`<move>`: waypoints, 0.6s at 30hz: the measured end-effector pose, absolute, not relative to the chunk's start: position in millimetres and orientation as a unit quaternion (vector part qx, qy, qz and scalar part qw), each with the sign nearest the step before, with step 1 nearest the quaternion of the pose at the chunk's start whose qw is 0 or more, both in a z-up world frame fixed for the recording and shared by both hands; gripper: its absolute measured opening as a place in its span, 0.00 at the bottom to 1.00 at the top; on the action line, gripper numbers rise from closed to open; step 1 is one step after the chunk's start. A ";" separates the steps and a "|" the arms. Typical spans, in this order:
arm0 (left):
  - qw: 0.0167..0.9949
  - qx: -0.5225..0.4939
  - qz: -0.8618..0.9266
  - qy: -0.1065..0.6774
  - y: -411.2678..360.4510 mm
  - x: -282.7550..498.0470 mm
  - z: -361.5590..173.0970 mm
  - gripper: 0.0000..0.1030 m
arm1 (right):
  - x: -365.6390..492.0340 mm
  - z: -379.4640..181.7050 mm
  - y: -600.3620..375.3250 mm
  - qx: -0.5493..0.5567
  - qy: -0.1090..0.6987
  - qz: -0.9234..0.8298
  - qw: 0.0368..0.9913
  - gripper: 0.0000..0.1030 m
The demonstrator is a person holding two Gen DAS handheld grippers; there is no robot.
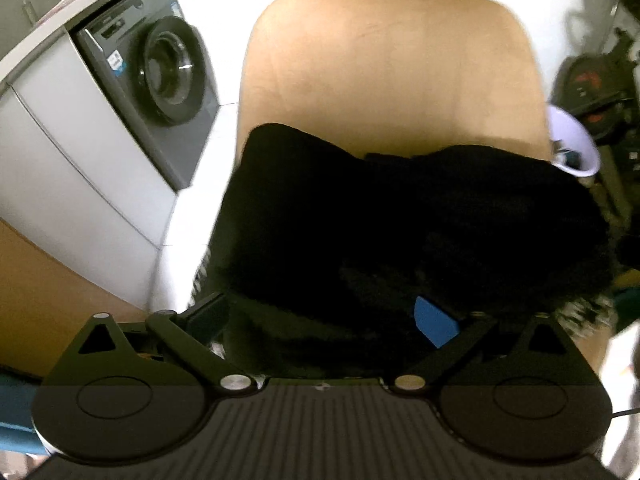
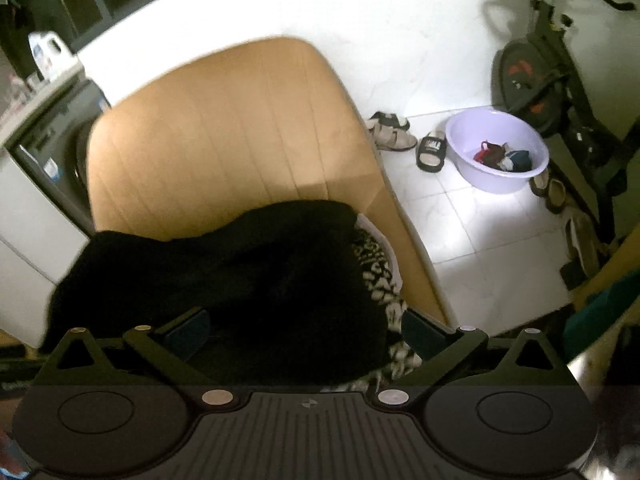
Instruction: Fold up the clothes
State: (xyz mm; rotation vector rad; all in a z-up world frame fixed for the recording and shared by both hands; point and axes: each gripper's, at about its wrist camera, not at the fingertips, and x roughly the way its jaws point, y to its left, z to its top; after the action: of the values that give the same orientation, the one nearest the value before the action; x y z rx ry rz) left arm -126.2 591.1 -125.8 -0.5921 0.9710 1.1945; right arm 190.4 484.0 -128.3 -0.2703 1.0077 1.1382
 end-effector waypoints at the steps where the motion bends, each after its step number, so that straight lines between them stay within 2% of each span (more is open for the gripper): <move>1: 0.685 -0.257 0.528 0.432 577.4 -125.8 -120.6 0.98 | 185.2 -120.3 471.4 -0.115 0.453 0.514 0.719 0.99; 6: 0.714 -0.224 0.513 0.421 501.2 -133.5 -96.3 0.99 | 149.5 -81.7 388.9 -0.095 0.430 0.517 0.734 0.99; 18: 0.739 -0.249 0.475 0.407 299.8 -208.5 -55.6 0.99 | 51.2 -13.3 141.1 -0.085 0.392 0.508 0.762 0.99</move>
State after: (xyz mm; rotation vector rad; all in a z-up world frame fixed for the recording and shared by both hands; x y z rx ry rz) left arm -208.5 299.8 -55.6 -0.5454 0.8924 1.0431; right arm 51.2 141.1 -13.3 -0.1853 0.8533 1.1042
